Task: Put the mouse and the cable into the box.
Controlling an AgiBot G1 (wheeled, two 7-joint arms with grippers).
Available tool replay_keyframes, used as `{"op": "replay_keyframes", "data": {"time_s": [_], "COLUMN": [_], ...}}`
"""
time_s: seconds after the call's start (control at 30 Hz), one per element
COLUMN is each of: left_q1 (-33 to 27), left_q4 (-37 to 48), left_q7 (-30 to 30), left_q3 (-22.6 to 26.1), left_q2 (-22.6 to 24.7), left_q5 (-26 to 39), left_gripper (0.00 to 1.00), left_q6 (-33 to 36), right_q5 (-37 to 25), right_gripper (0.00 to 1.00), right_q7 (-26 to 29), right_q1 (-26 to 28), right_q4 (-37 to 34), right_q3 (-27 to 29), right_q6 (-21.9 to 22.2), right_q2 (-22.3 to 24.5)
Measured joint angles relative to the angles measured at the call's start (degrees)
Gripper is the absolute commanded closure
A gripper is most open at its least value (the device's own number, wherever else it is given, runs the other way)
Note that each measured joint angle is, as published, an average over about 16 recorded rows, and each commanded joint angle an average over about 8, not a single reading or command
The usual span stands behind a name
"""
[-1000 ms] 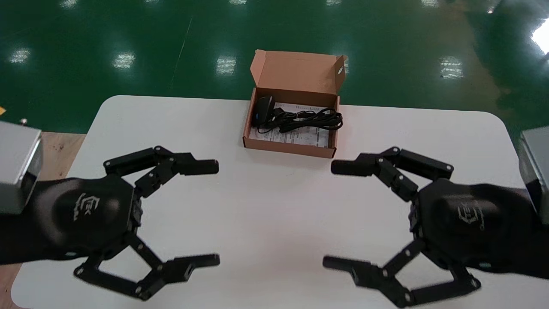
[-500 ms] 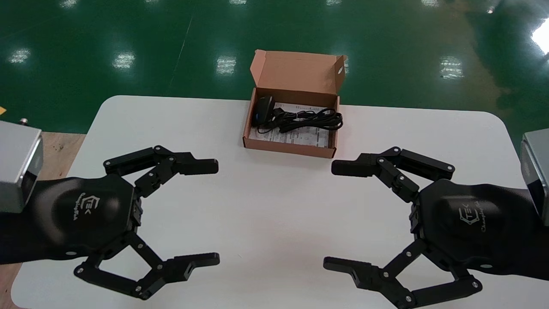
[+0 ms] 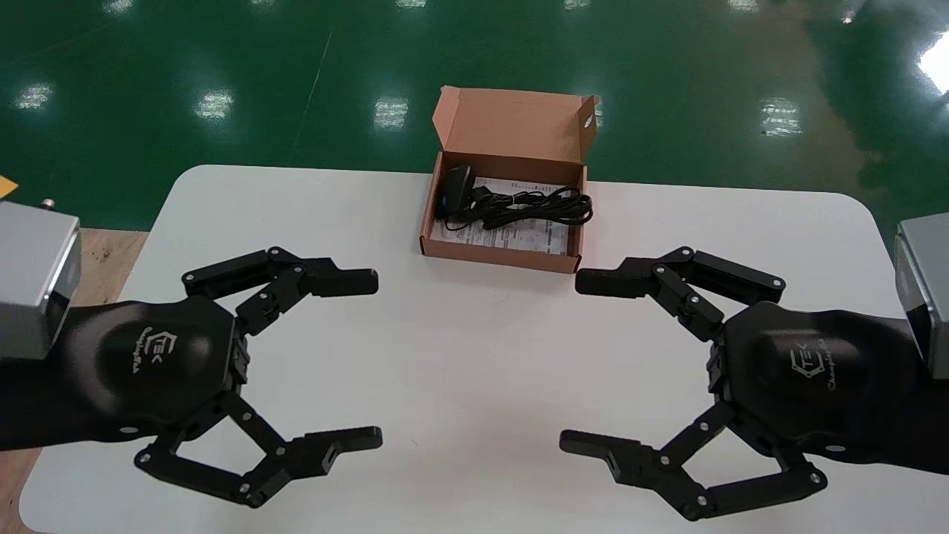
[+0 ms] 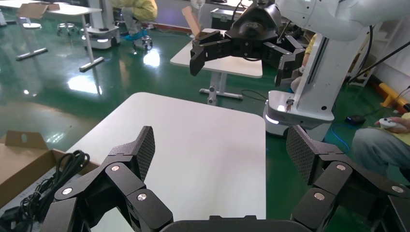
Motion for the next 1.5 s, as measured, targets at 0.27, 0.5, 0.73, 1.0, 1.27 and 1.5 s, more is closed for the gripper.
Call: {"op": "replay_keyframes", "data": {"time_s": [0.27,0.5,0.73,1.0,1.27,1.5], "left_q1": [-0.05,-0.08,-0.1,-0.13,-0.14,-0.14], "left_q4": [0.13,0.19,0.22,0.26,0.28,0.29], "left_q7": [0.03,0.04,0.05,0.05,0.04,0.04], "left_q3": [0.06,0.09,0.12,0.14,0.15,0.15], "left_q2": [0.08,0.11,0.13,0.16,0.17,0.18], "left_q5": [0.04,0.06,0.09,0.1,0.11,0.11], "left_gripper": [0.0,0.0,0.0,0.0,0.0,0.0], "left_q6": [-0.08,-0.11,-0.14,-0.16,-0.18,-0.18], "right_q5": [-0.11,-0.16,-0.19,-0.22,-0.24,-0.24], "right_gripper": [0.0,0.0,0.0,0.0,0.0,0.0], "right_q7": [-0.06,-0.09,-0.11,-0.14,-0.16,-0.16], "right_q1": [0.13,0.19,0.22,0.25,0.27,0.28], "right_q4": [-0.18,-0.26,-0.3,-0.33,-0.36,-0.37], "right_q3": [-0.07,-0.1,-0.13,-0.15,-0.16,-0.16], "right_q6": [0.06,0.09,0.11,0.14,0.16,0.17], "right_q2": [-0.04,-0.06,-0.08,-0.1,-0.1,-0.1]}}
